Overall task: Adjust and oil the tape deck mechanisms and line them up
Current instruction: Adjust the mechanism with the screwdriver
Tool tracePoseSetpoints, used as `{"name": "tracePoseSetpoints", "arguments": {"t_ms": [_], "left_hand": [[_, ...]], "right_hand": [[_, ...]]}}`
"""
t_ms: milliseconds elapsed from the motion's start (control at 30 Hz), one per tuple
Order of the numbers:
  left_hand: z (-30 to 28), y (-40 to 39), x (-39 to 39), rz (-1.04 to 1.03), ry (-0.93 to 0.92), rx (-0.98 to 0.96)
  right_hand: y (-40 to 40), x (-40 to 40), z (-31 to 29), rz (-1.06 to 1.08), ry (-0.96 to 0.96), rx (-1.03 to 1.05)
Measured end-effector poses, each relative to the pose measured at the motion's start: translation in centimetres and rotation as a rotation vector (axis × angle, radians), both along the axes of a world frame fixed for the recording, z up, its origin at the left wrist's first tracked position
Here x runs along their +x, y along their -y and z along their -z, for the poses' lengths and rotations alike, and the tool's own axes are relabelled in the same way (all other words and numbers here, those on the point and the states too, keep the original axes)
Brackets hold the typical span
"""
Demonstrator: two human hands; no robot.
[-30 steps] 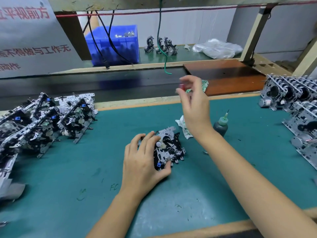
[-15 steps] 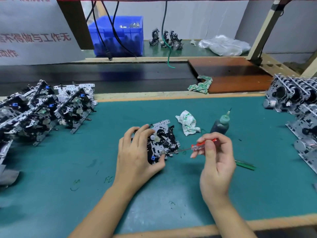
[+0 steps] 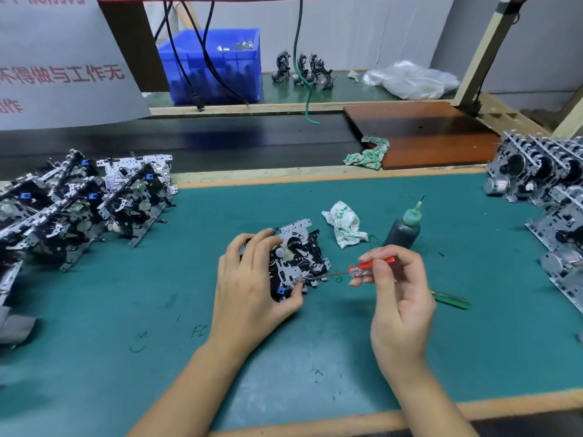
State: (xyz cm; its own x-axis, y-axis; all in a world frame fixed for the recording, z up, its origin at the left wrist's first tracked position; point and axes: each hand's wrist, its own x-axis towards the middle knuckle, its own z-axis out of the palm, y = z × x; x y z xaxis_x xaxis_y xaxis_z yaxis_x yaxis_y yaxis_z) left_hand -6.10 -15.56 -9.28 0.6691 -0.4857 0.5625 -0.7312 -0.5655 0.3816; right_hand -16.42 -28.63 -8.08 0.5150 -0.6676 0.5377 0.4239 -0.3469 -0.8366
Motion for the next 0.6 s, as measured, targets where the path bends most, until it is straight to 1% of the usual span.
{"name": "tracePoseSetpoints", "arguments": {"t_ms": [133, 300, 367, 500, 533, 600], "left_hand": [[0.0, 0.0, 0.0, -0.005, 0.000, -0.009], [0.0, -0.1, 0.0, -0.005, 0.005, -0.015], [0.0, -0.1, -0.1, -0.001, 0.001, -0.018], [0.0, -0.1, -0.1, 0.009, -0.006, -0.031], [0.0, 0.0, -0.1, 0.015, -0.013, -0.033], [0.1, 0.0, -0.1, 0.022, -0.021, -0.032]], "right_hand": [[0.0, -0.7, 0.1, -0.003, -0.025, -0.055], [-0.3, -1.8, 0.0, -0.009, -0.058, -0.189], [0.3, -2.7, -0.2, 0.004, -0.103, -0.299], [1.7, -4.1, -1.5, -0.007, -0.264, -0.490], [2.0, -4.2, -1.8, 0.019, -0.310, -0.554], [2.3, -4.0, -2.4, 0.128, -0.424, -0.748]]}}
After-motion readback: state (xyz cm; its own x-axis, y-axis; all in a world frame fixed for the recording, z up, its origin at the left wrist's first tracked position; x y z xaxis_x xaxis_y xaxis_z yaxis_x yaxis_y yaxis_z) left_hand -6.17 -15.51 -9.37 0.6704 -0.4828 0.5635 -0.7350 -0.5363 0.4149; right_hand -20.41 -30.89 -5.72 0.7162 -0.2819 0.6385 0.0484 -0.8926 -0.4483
